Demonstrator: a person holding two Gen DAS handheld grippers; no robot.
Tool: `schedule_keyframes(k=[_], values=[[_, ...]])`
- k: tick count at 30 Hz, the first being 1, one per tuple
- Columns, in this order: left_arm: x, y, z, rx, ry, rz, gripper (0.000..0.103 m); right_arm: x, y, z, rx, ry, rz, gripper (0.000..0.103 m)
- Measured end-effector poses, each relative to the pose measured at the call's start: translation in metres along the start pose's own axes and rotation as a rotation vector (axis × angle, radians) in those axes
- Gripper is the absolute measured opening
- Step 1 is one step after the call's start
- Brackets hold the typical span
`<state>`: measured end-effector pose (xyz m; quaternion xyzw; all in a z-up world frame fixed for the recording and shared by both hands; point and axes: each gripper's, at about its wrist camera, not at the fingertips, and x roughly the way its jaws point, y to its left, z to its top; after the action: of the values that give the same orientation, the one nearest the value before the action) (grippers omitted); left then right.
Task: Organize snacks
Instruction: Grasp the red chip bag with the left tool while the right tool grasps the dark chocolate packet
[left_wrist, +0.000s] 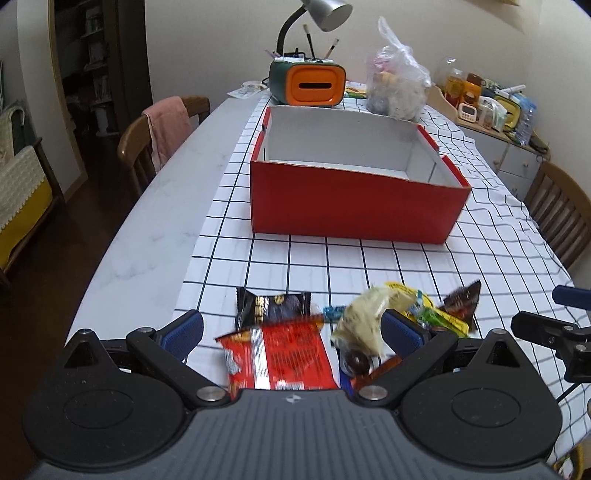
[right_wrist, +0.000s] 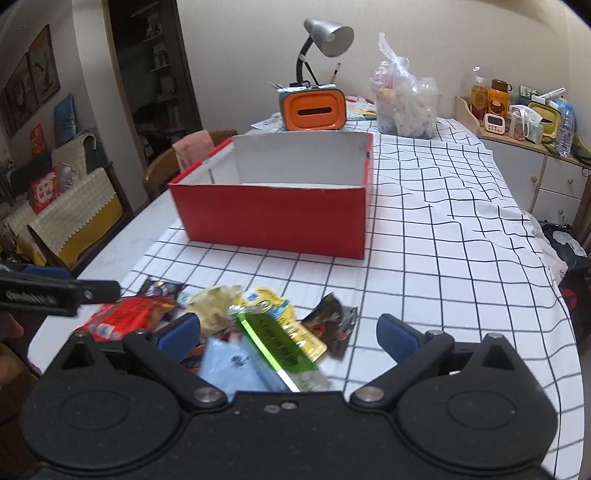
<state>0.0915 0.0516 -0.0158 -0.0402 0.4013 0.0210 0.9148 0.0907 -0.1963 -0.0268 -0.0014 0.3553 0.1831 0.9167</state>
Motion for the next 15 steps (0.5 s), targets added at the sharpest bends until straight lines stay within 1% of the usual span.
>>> schedule_keyframes(k=[2, 5, 9, 11, 15], values=[[0.011, 0.003, 0.003, -0.016, 0.032, 0.013, 0.103, 0.006, -0.007, 0.003, 0.010, 0.006, -0.005, 0.102], [0.029, 0.008, 0.003, -0.038, 0.101, 0.020, 0.103, 0.019, -0.019, 0.008, 0.037, 0.025, -0.008, 0.102], [0.050, 0.015, 0.000, -0.075, 0.201, 0.017, 0.103, 0.043, -0.033, 0.012, 0.088, 0.075, -0.014, 0.095], [0.058, 0.016, -0.003, -0.081, 0.227, 0.023, 0.103, 0.053, -0.035, 0.014, 0.103, 0.094, -0.014, 0.094], [0.070, 0.019, -0.007, -0.095, 0.271, 0.029, 0.102, 0.078, -0.034, 0.013, 0.119, 0.152, -0.013, 0.083]])
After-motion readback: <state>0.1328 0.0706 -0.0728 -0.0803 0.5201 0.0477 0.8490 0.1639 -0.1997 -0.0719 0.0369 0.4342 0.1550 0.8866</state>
